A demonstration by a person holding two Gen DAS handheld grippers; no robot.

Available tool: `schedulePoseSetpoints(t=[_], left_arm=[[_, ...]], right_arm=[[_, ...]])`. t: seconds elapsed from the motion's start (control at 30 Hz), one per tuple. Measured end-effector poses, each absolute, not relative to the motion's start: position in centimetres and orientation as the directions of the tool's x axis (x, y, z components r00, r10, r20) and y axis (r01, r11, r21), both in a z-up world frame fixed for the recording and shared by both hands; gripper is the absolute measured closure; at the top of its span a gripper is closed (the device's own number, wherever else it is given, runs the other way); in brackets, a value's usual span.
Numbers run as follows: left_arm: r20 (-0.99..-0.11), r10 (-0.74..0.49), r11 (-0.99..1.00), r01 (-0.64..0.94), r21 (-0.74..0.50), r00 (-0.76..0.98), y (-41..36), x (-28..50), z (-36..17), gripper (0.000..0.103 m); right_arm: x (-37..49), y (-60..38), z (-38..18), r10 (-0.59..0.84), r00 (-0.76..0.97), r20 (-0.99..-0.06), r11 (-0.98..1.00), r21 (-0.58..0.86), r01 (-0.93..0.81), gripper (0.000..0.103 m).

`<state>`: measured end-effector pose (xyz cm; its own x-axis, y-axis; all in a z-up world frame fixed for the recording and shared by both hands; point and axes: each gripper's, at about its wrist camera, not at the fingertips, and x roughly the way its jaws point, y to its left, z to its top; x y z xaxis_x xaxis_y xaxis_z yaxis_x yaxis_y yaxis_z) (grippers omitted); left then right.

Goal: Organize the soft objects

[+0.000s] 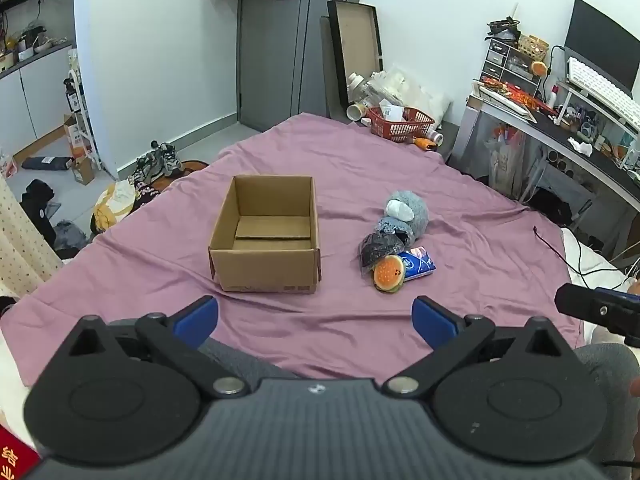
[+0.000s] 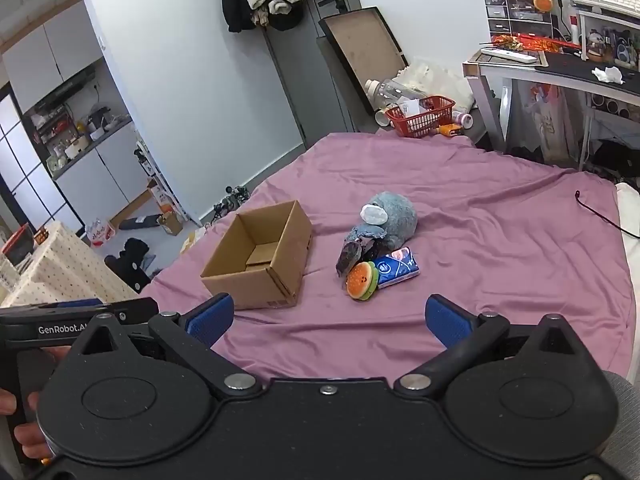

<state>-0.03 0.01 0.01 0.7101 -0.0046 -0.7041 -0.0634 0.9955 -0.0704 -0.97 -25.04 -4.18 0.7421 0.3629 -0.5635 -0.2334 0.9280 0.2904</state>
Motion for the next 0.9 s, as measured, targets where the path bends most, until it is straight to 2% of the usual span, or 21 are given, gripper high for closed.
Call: schedulePoseSetpoints(t=[0.17, 0.37, 0.9], left_arm=[[-0.719, -0.030, 0.993, -0.063, -0.102, 0.694, 0.8, 0.9, 0.0, 0.001], [-0.690, -0.024, 0.994, -0.059, -0.096, 0.723, 0.1, -0.3, 0.7, 0.001], [-0.679, -0.031, 0.992, -0.059, -0.110, 0.734, 0.2, -0.7, 1.4, 0.001]], right_arm=[[-1.5, -24.7, -3.6, 0.351, 0.744, -0.569, 0.934, 0.270, -0.234, 0.000], [-1.1, -24.2, -3.8, 0.335, 0.743, -0.579, 0.941, 0.251, -0.229, 0.000], [-1.6, -24.0, -3.1, 0.328, 0.753, -0.571, 0.944, 0.230, -0.237, 0.000]])
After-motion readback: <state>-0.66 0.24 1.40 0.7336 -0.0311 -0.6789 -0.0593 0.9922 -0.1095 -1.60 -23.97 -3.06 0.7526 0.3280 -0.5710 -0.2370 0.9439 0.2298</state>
